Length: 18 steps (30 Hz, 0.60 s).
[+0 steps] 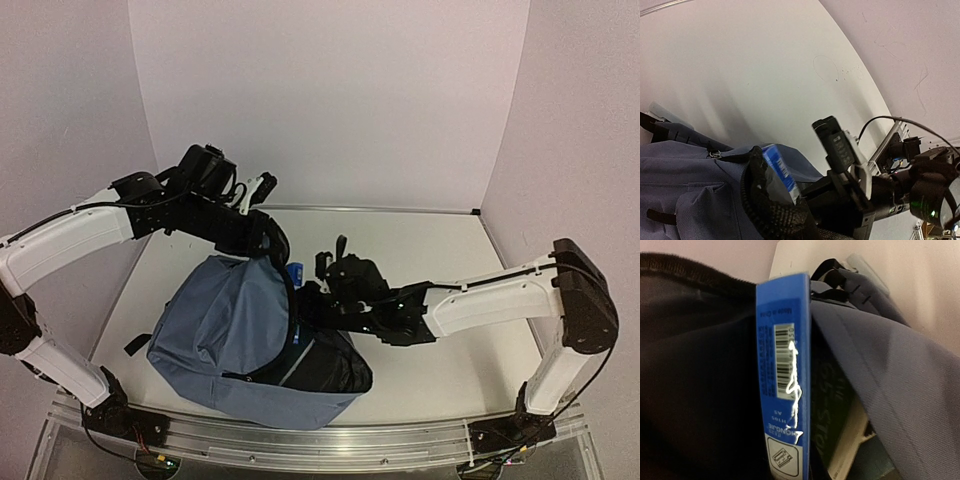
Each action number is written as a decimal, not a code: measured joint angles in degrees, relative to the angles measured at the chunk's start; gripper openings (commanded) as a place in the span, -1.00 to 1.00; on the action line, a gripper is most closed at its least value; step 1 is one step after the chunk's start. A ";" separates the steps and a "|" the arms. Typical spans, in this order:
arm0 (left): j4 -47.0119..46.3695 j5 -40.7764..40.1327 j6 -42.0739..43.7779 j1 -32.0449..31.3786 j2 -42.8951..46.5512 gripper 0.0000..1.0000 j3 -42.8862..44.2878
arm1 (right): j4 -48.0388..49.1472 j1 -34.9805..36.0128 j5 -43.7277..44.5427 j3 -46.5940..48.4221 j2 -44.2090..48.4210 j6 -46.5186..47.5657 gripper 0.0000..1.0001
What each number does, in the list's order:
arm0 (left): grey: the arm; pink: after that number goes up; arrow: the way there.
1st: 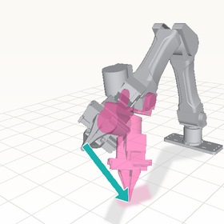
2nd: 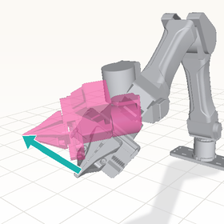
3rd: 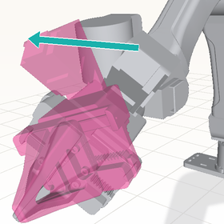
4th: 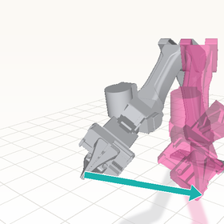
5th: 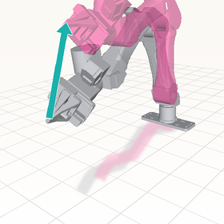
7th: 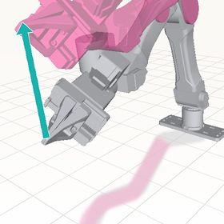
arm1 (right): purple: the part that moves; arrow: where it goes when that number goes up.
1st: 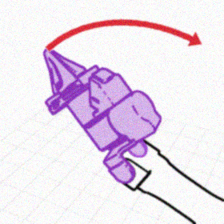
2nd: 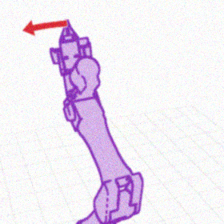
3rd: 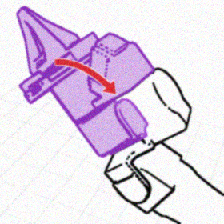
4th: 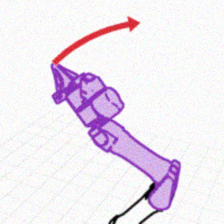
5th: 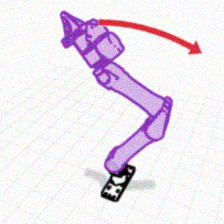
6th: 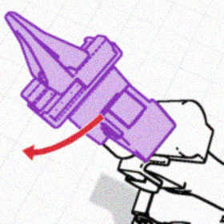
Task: Pack the student bag
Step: Place the files in the student bag.
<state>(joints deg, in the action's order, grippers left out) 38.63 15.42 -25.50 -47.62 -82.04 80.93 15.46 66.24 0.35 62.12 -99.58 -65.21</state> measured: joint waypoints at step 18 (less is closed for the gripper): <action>-2.56 1.29 -0.68 0.07 0.06 -1.00 -1.57 | -5.71 0.92 4.33 0.97 6.14 9.16 0.70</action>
<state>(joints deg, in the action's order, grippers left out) 36.07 16.70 -26.18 -47.55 -81.98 79.35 9.75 67.16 4.68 63.09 -93.44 -56.05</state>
